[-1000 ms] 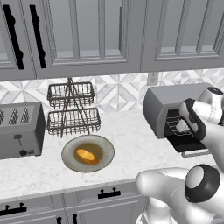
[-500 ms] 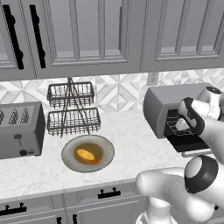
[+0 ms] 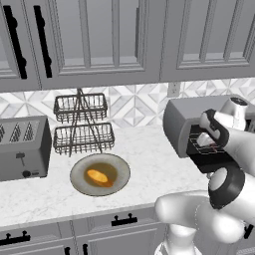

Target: Pick up the kebab skewer and baguette bread, and place them inside the toaster oven. Close the toaster oven door and start by setting the timer.

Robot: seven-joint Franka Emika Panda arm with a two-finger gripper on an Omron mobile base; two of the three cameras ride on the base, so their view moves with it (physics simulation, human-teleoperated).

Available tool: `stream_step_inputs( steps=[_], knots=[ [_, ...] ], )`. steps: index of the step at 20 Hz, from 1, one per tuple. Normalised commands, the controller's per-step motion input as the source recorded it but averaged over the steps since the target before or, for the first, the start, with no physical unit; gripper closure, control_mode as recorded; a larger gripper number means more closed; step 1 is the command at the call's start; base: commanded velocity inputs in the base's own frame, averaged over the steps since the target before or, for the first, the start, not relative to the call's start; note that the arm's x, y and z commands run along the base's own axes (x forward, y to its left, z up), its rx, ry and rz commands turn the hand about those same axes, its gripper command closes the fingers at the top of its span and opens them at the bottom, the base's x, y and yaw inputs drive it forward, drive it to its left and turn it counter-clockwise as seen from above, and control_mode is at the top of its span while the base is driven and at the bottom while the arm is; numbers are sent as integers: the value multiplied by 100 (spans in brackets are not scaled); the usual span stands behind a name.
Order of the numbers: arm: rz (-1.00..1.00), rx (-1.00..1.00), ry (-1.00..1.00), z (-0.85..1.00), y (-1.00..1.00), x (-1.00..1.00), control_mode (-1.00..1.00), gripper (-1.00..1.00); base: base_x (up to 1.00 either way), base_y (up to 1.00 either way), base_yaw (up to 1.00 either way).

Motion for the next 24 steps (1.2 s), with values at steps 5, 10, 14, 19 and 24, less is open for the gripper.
stream_step_inputs(
  steps=[5,10,14,19,24],
  knots=[
    [0,2,0,-8,0,6,-100,100,0,0,0],
    [0,2,0,-8,0,1,-100,100,0,0,0],
    [0,2,0,-5,0,0,-100,100,0,0,0],
    [0,1,0,-8,0,0,-100,-100,0,0,0],
    [0,0,0,-4,0,-1,-100,-100,0,0,0]
  ],
)
